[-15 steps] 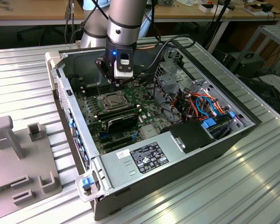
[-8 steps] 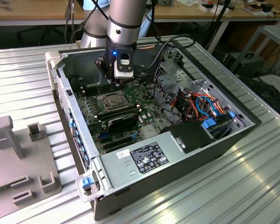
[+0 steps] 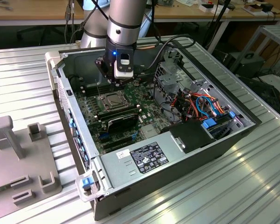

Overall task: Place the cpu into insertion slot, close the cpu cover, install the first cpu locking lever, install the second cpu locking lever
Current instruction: 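Install the first cpu locking lever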

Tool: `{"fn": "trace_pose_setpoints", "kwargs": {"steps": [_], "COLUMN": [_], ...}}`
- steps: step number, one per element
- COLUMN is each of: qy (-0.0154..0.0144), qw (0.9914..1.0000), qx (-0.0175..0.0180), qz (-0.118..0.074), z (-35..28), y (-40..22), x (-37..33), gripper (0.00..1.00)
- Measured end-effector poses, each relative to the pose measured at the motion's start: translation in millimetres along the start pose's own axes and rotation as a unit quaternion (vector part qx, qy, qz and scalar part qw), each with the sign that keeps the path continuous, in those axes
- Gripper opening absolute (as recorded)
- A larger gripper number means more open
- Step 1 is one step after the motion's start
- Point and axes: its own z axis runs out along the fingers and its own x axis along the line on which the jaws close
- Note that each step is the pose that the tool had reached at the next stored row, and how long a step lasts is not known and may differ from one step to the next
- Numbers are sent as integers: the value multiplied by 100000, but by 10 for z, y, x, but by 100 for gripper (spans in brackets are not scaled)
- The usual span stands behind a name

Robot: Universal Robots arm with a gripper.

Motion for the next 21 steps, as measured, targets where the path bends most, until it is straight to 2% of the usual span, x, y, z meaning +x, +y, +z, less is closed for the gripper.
{"fn": "trace_pose_setpoints", "kwargs": {"steps": [8,21], "qy": [42,50], "qw": [99989,99989], "qx": [42,37], "qz": [-1450,-1504], "z": [0,0], "y": [-3,-9], "x": [3,8], "gripper": [11,11]}}
